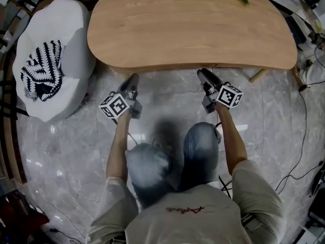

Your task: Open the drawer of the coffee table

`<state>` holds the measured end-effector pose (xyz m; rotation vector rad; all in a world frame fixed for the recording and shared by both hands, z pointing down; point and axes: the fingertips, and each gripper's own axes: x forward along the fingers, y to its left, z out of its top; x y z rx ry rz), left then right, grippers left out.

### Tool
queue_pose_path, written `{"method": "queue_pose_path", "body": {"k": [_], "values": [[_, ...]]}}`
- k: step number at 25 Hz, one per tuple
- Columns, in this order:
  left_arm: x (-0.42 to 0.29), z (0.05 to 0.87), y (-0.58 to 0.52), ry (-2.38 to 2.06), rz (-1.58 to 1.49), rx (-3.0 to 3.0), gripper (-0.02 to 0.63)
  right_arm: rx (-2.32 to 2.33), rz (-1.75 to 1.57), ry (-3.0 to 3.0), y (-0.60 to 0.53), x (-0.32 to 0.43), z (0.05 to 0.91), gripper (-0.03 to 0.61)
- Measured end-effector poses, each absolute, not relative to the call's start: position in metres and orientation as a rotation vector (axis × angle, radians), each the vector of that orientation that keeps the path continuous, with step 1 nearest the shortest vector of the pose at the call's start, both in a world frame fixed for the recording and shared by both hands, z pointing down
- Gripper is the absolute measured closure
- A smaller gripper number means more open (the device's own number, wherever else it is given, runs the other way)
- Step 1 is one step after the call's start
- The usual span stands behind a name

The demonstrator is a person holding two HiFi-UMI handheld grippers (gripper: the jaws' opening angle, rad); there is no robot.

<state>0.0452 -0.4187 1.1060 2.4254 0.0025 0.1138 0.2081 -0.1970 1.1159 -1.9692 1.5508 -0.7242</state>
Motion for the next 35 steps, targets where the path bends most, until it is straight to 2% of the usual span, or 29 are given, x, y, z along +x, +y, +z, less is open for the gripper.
{"method": "queue_pose_path", "body": {"k": [1, 2, 5, 7, 9, 11, 14, 17, 35], "values": [[0.047, 1.106, -0.418, 0.013, 0.119, 2.420, 0.598, -1.970, -0.722, 1.568, -0.199, 0.208, 1.116, 0.416], [0.048, 1.106, -0.417, 0.028, 0.119, 2.411, 0.533, -1.974, -0.715, 1.584, -0.200, 0.209, 1.115, 0.405], [0.053, 1.109, -0.415, 0.060, 0.133, 2.402, 0.483, -1.964, -0.696, 1.627, -0.205, 0.212, 1.112, 0.359], [0.057, 1.110, -0.414, 0.080, 0.150, 2.404, 0.418, -1.949, -0.683, 1.642, -0.207, 0.215, 1.108, 0.359], [0.062, 1.106, -0.414, 0.095, 0.137, 2.403, 0.382, -1.939, -0.671, 1.655, -0.209, 0.217, 1.105, 0.371], [0.065, 1.101, -0.414, 0.109, 0.110, 2.401, 0.382, -1.937, -0.667, 1.673, -0.210, 0.218, 1.103, 0.387], [0.067, 1.095, -0.412, 0.138, 0.090, 2.420, 0.427, -1.915, -0.668, 1.691, -0.210, 0.218, 1.103, 0.396], [0.067, 1.096, -0.409, 0.144, 0.080, 2.432, 0.442, -1.897, -0.670, 1.691, -0.208, 0.218, 1.103, 0.407], [0.015, 1.095, -0.370, 0.175, 0.122, 2.499, 0.466, -1.930, -0.679, 1.809, -0.167, 0.163, 1.104, 0.451]]}}
